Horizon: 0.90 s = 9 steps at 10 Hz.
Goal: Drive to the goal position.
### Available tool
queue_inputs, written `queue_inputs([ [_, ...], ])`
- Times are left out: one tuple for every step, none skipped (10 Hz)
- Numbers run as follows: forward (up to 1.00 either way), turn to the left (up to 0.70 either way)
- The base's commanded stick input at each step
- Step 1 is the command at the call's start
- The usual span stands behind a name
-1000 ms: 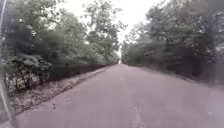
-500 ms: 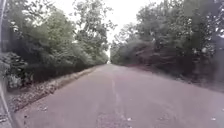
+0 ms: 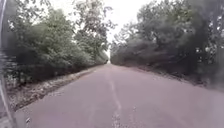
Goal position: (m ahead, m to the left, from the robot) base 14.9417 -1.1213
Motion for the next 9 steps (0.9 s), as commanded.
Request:
queue_inputs([
  [0.70, 0.00],
  [0.70, 0.00],
  [0.70, 0.00],
  [0.70, 0.00],
  [0.70, 0.00],
  [0.70, 0.00],
  [0.70, 0.00],
  [0.70, 0.00],
  [0.70, 0.00],
])
